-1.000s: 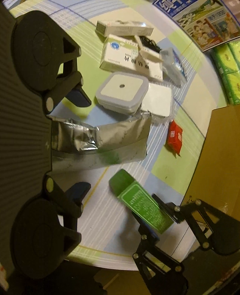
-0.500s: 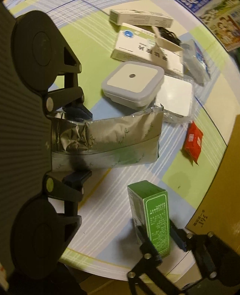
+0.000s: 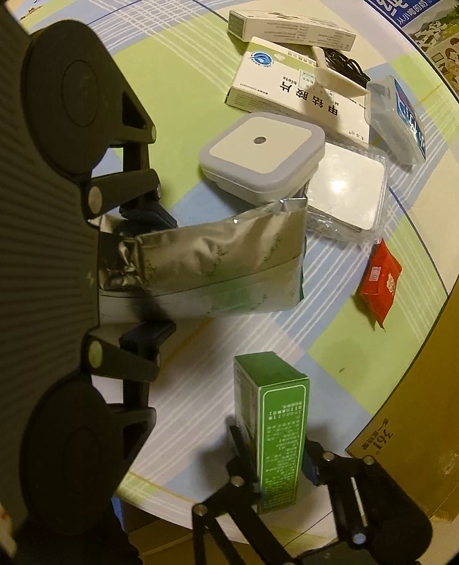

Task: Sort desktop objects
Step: 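Carry the green box and foil bag over the cardboard box with both tools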

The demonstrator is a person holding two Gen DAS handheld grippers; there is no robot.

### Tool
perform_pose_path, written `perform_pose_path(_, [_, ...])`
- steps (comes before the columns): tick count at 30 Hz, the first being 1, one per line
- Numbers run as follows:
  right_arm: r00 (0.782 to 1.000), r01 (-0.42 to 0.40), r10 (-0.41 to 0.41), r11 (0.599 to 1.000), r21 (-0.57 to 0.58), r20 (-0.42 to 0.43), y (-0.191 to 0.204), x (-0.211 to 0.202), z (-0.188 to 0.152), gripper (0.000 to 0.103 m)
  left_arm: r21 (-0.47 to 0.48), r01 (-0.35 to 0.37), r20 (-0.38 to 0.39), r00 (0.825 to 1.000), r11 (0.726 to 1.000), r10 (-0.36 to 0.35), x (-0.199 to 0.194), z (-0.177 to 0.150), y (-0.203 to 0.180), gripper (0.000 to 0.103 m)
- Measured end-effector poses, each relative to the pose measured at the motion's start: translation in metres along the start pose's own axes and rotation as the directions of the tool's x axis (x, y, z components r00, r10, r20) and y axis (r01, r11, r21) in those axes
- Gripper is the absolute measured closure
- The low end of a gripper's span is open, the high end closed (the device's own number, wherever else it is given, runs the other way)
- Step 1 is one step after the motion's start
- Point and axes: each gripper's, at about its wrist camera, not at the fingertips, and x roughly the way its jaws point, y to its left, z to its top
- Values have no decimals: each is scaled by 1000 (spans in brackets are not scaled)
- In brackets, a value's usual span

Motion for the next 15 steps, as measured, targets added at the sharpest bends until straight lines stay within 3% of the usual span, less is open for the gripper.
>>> perform_pose_path(11, [1000,12,-12,999,50,8,1,3,-8,75,-7,-34,-2,999,999,34,4,6,-7,50])
perform_pose_path(15, [1000,12,-14,997,74,20,0,0,-11,75,-23,-38,-9,999,999,38,2,5,-9,58])
